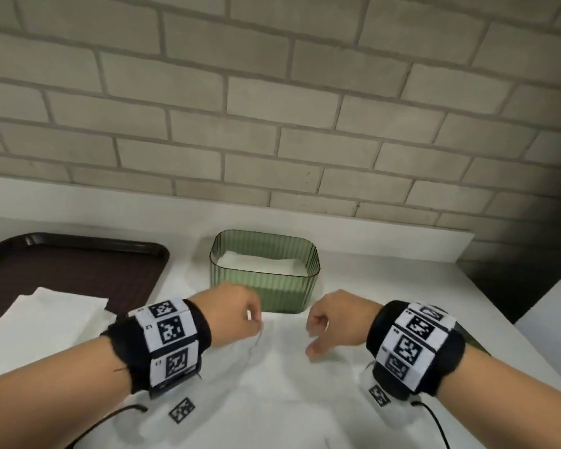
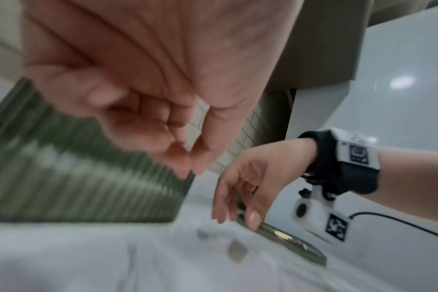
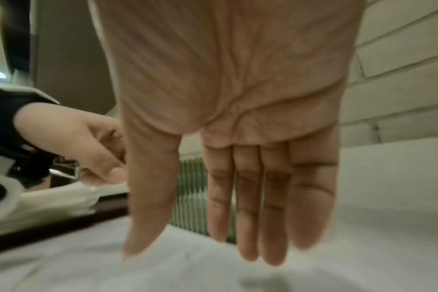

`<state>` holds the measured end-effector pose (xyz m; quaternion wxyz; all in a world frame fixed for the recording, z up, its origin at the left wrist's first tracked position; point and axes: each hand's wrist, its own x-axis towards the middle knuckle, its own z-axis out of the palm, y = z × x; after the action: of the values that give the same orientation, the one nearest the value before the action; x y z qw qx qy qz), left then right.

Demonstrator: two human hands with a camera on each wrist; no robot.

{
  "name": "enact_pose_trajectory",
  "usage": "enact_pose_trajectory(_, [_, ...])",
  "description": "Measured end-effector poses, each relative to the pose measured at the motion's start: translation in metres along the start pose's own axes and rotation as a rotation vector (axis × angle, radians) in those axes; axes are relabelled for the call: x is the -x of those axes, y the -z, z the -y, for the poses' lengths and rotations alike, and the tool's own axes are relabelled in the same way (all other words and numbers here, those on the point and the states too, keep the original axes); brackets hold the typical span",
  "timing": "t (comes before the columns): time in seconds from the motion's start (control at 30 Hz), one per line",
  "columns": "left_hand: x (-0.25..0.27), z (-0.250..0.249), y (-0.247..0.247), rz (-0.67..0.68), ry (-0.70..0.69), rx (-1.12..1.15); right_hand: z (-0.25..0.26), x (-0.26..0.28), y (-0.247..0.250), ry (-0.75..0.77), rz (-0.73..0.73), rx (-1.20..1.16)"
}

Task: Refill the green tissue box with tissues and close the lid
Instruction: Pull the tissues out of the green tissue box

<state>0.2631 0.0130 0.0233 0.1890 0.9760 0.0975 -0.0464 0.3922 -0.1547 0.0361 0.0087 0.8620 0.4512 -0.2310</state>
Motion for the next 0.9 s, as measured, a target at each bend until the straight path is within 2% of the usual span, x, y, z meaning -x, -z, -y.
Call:
enact_pose_trajectory(0.07, [0.01, 0.0, -0.018, 0.048, 0.023, 0.004, -0.005, 0.001, -0.02, -0.067, 0.073, 0.035])
enact_pose_trajectory(0.23, [0.029, -0.005, -0.03, 0.021, 0.113, 0.136, -0.015, -0.006, -0.036, -0.165, -0.021, -0.105])
enact_pose_trajectory(0.5, [0.061, -0.021, -0.032, -0.087, 0.232, 0.364, -0.033, 0.003, -0.019, -0.091, -0.006, -0.129])
enact_pose_trajectory(0.63, [0.077, -0.033, -0.038, -0.123, 0.288, 0.502, -0.039, 0.019, -0.013, -0.001, -0.126, -0.194])
enact_pose_trajectory(0.77, [0.087, -0.045, -0.036, -0.193, 0.306, 0.559, -0.042, 0.04, 0.004, 0.05, -0.319, -0.387])
enact_pose_trajectory(0.9, [0.089, -0.063, -0.038, -0.222, 0.307, 0.586, -0.037, 0.07, 0.022, 0.101, -0.411, -0.491])
